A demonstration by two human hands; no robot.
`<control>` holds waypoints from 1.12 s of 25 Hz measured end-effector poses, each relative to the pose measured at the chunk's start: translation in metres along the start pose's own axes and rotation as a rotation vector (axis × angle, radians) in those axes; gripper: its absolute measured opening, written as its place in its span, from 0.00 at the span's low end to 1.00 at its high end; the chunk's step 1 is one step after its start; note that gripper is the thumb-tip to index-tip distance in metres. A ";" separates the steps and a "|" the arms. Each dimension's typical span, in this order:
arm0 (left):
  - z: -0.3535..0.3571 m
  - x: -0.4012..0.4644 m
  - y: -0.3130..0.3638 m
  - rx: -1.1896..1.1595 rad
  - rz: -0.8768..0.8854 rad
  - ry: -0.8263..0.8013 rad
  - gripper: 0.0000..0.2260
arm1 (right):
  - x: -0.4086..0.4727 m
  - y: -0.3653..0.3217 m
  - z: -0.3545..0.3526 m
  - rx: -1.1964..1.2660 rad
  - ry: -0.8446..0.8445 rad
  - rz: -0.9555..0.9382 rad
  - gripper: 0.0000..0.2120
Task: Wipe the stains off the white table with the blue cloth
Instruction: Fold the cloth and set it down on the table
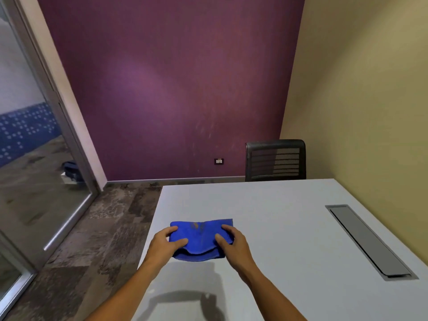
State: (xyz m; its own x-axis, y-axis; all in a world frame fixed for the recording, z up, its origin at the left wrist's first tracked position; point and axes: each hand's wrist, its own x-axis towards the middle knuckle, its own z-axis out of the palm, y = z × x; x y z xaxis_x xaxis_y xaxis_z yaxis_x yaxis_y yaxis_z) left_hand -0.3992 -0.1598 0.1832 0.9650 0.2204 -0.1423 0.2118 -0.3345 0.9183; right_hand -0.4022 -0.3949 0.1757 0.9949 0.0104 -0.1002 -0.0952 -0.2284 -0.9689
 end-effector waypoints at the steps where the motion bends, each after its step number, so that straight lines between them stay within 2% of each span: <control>1: -0.001 0.003 0.003 0.021 -0.003 -0.031 0.27 | 0.007 0.002 0.000 -0.022 -0.037 0.008 0.22; 4: -0.007 0.017 0.008 0.076 -0.008 -0.063 0.30 | 0.028 0.000 0.003 -0.078 -0.064 0.024 0.28; 9: -0.022 0.061 0.018 0.059 0.010 -0.073 0.29 | 0.078 -0.012 0.016 -0.069 -0.088 0.031 0.29; 15: -0.045 0.156 0.005 0.010 0.009 -0.123 0.29 | 0.165 -0.016 0.050 -0.113 -0.129 0.103 0.30; 22: -0.042 0.271 -0.057 -0.014 -0.028 -0.180 0.26 | 0.259 0.013 0.108 -0.114 -0.039 0.219 0.27; 28: -0.033 0.361 -0.081 0.010 0.002 -0.128 0.20 | 0.347 0.025 0.139 -0.134 0.051 0.264 0.22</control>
State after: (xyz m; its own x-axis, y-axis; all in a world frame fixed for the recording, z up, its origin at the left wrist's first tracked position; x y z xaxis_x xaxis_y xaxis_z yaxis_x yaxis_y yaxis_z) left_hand -0.0728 -0.0223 0.0695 0.9771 0.1015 -0.1869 0.2108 -0.3443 0.9149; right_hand -0.0639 -0.2615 0.0857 0.9369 -0.1149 -0.3301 -0.3493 -0.3430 -0.8720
